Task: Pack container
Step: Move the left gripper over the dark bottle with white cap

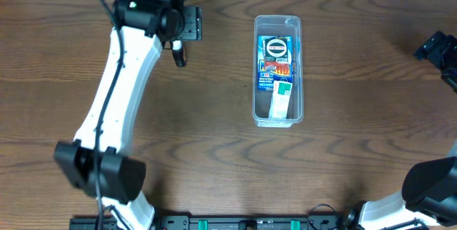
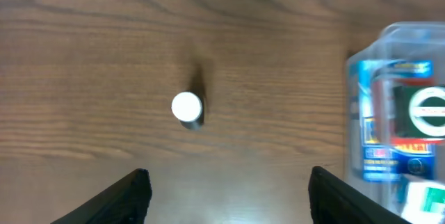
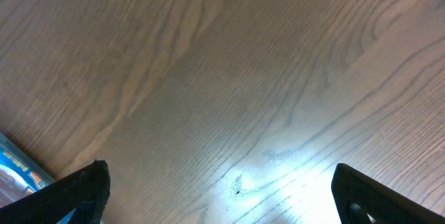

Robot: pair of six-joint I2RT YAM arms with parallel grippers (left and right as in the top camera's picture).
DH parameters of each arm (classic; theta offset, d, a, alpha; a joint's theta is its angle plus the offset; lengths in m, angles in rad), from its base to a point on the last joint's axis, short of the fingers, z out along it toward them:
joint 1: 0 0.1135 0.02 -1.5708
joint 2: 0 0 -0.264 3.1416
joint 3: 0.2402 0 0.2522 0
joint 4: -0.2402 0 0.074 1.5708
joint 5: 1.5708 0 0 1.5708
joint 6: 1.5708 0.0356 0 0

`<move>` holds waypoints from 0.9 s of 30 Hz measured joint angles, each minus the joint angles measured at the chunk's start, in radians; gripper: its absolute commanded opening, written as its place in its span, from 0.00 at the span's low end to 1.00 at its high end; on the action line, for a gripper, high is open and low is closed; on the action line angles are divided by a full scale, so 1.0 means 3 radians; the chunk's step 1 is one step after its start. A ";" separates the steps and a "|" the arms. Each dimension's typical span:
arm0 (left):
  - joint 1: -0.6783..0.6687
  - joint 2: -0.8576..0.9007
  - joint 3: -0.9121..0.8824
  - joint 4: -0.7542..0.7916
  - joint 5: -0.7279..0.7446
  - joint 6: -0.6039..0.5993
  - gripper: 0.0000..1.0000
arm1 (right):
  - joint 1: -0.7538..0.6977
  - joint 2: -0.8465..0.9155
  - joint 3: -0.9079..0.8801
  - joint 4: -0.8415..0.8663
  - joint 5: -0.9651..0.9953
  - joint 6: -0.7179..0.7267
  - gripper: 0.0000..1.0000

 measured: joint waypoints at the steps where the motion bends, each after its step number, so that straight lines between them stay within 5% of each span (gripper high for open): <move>1: 0.0006 0.0076 0.0000 0.0034 -0.0053 0.0022 0.77 | 0.0000 0.0000 0.0000 -0.0001 0.0000 0.0000 0.99; 14: 0.0193 0.0532 0.0000 0.0314 -0.0336 0.0184 0.72 | 0.0000 0.0000 0.0000 0.0000 0.0000 0.0000 0.99; 27: 0.0473 0.0900 0.0000 0.0383 -0.0038 0.0434 0.70 | 0.0000 0.0000 0.0000 -0.0001 0.0000 0.0000 0.99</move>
